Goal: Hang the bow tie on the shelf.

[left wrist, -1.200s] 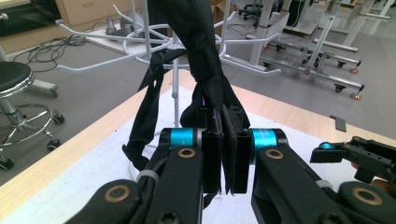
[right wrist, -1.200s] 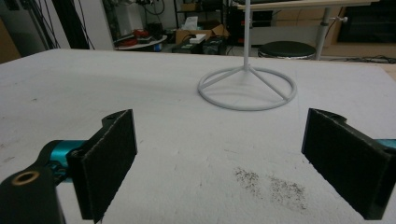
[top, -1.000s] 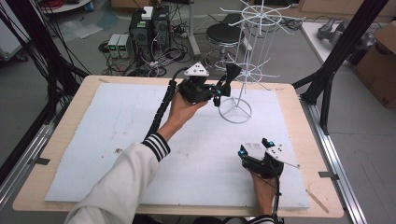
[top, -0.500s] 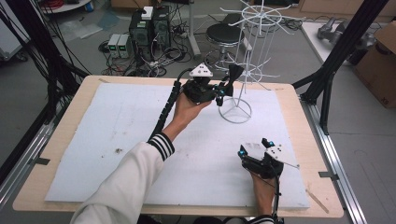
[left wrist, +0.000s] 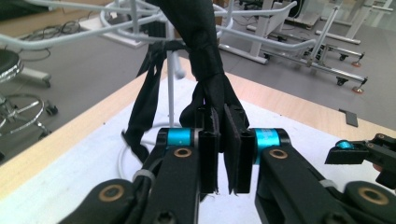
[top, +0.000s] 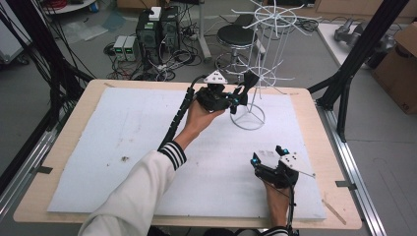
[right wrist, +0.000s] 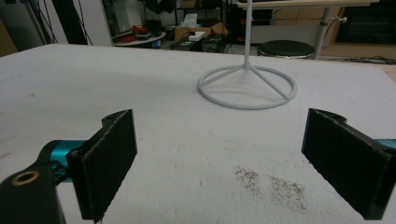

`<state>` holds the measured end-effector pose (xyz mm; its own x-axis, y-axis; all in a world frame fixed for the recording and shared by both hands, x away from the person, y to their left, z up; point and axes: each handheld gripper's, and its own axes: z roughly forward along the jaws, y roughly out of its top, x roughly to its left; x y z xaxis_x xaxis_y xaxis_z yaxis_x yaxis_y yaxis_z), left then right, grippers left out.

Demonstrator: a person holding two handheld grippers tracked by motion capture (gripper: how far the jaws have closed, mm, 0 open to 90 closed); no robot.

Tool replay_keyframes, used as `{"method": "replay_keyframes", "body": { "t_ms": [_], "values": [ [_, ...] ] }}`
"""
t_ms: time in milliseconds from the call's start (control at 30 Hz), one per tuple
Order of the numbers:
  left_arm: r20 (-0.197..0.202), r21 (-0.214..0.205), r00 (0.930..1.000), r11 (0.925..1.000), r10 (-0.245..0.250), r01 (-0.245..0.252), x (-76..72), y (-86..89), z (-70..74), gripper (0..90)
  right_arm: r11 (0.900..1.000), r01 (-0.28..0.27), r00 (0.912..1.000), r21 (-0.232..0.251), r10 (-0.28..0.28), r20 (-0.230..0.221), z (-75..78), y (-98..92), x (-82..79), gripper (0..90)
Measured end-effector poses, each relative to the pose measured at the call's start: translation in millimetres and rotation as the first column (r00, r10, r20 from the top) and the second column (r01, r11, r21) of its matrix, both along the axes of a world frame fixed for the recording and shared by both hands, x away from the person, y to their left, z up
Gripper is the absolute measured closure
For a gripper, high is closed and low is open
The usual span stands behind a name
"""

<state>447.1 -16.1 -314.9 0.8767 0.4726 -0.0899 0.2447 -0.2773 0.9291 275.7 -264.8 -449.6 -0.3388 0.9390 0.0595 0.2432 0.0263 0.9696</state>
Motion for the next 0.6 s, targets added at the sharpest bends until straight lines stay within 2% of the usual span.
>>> {"method": "replay_keyframes", "body": {
  "t_ms": [67,100,133,167,233,300,400,500,600],
  "values": [
    [0.004,-0.005,1.0,1.0,0.005,-0.005,0.1,1.5,0.2,72.6,1.0,0.001,1.0,0.001,-0.001,-0.001,0.1,0.3,-0.3,9.3],
    [0.005,-0.011,1.0,0.9999,0.007,-0.007,-0.6,1.9,0.1,57.7,1.0,0.001,1.0,0.001,-0.001,0.0,0.1,0.4,-0.4,9.4],
    [0.013,-0.007,0.9999,1.0,-0.004,0.004,-0.7,3.0,0.0,49.1,1.0,0.001,1.0,0.001,-0.001,-0.001,0.0,0.3,-0.4,9.3],
    [0.021,-0.008,0.9998,0.9999,-0.006,0.006,-1.3,3.5,-0.2,49.1,1.0,0.001,1.0,0.001,-0.001,-0.001,0.0,0.3,-0.4,9.3],
    [0.041,-0.001,0.9991,1.0,-0.008,0.008,-4.0,6.2,-0.9,34.8,1.0,-0.001,1.0,0.001,0.001,-0.002,0.1,-0.1,-0.2,9.3],
    [0.045,-0.005,0.9988,0.9999,-0.015,0.015,-8.1,13.0,-1.2,28.8,1.0,-0.003,1.0,0.006,0.003,-0.002,0.0,-0.2,-0.6,9.3],
    [0.058,-0.032,0.998,0.9992,-0.024,0.026,-17.3,35.8,0.4,27.0,1.0,-0.004,1.0,-0.009,0.004,-0.001,0.1,1.1,-0.8,9.3],
    [0.072,-0.072,0.9973,0.9971,-0.019,0.024,-31.5,71.3,4.7,25.3,0.9995,-0.008,1.0,-0.029,0.008,-0.003,0.2,2.9,0.2,9.3],
    [0.103,-0.114,0.9947,0.9935,0.009,0.003,-48.5,112.6,8.3,24.2,0.9997,-0.005,1.0,-0.024,0.005,-0.007,0.3,2.3,0.2,9.3]
  ]
}}
